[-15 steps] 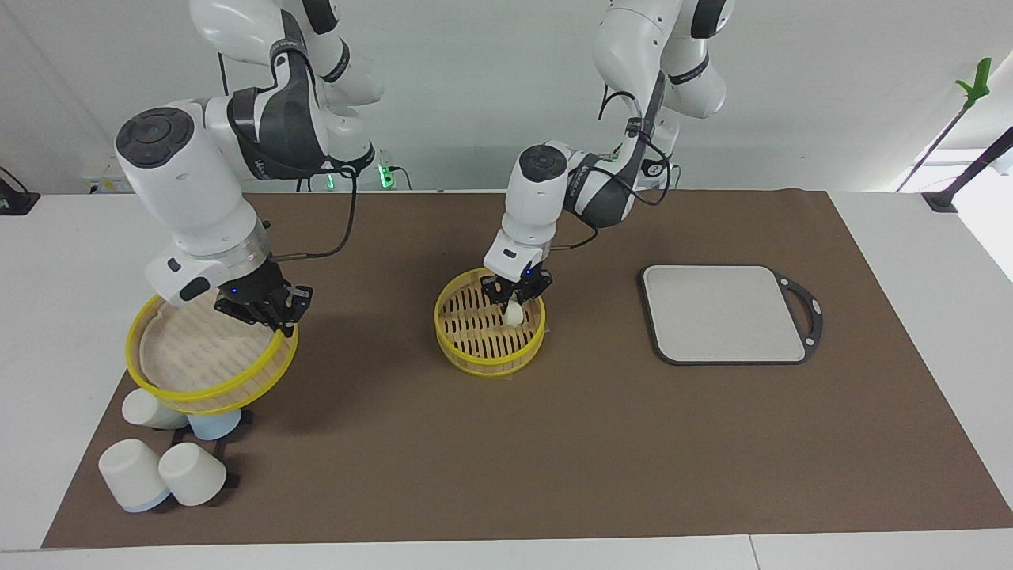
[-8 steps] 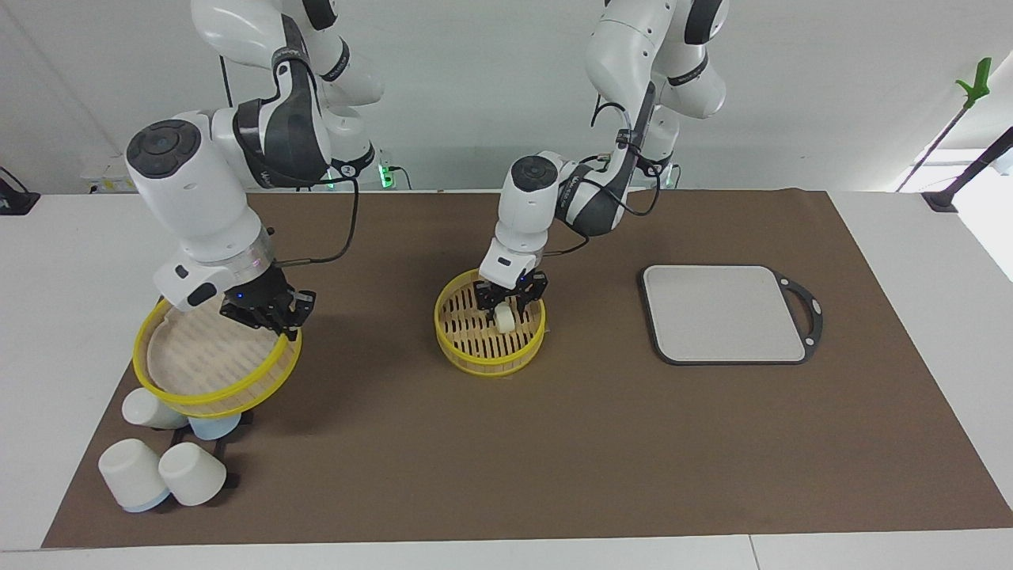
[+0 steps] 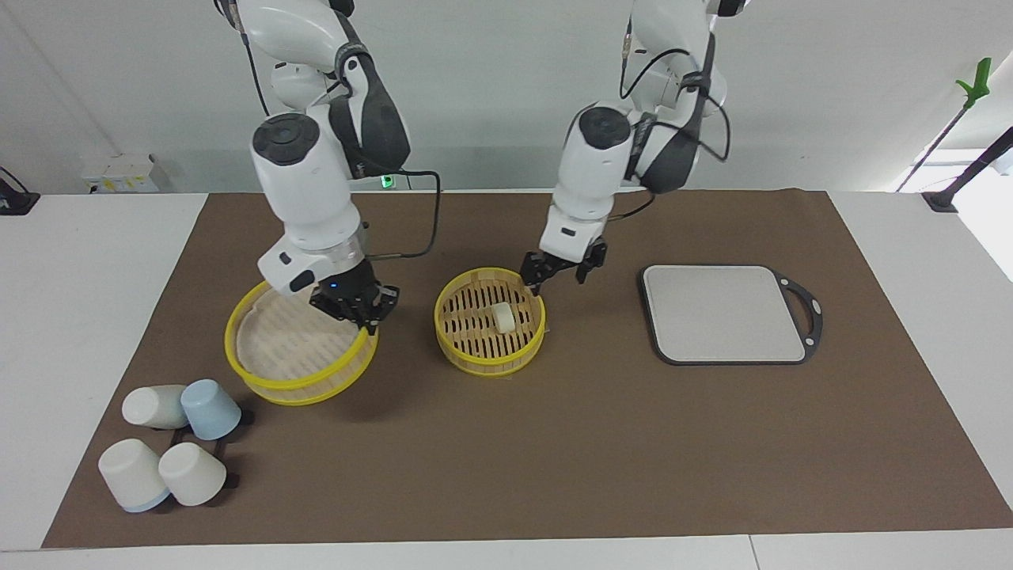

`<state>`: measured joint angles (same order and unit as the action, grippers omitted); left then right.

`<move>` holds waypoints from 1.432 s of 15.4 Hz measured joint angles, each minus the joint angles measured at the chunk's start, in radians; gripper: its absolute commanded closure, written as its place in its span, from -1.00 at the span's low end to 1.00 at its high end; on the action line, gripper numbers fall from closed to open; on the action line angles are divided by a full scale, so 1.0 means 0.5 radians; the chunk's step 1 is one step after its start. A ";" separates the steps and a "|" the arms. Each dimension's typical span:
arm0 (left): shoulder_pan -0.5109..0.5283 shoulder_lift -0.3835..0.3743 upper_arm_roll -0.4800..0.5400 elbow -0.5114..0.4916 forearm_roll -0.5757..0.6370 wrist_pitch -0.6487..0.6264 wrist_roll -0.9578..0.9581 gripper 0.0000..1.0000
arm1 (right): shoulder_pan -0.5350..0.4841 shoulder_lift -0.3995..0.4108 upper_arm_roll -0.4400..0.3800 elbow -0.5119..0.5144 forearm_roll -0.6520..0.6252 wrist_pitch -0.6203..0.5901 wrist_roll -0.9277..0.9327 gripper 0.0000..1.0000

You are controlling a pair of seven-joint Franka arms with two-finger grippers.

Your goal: Place bun in steamer

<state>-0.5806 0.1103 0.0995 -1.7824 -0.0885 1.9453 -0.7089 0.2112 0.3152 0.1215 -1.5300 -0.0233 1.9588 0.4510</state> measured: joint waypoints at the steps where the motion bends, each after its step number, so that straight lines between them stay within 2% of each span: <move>1: 0.137 -0.097 0.005 0.000 0.001 -0.130 0.174 -1.00 | 0.099 0.000 0.001 -0.023 0.000 0.042 0.140 1.00; 5: 0.649 -0.346 0.020 0.015 0.030 -0.520 0.914 -1.00 | 0.472 0.033 -0.001 -0.074 -0.023 0.178 0.620 1.00; 8: 0.825 -0.390 0.020 0.074 0.123 -0.680 1.268 -1.00 | 0.633 0.123 -0.002 -0.083 -0.129 0.267 0.858 1.00; 12: 0.883 -0.391 0.014 0.109 0.136 -0.775 1.377 -1.00 | 0.690 0.238 -0.004 -0.083 -0.154 0.368 0.940 1.00; 18: 0.883 -0.389 0.004 0.131 0.137 -0.785 1.380 -1.00 | 0.788 0.250 -0.004 -0.078 -0.156 0.380 0.991 1.00; 22: 0.875 -0.337 0.021 0.242 0.137 -0.787 1.384 -1.00 | 0.821 0.295 -0.012 -0.074 -0.189 0.446 1.017 1.00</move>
<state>-0.1432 -0.0584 0.1101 -1.6615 -0.0199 1.5518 -0.0168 0.6217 0.4628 0.1153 -1.5670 -0.1180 2.1817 0.9595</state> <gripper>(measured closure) 0.000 0.912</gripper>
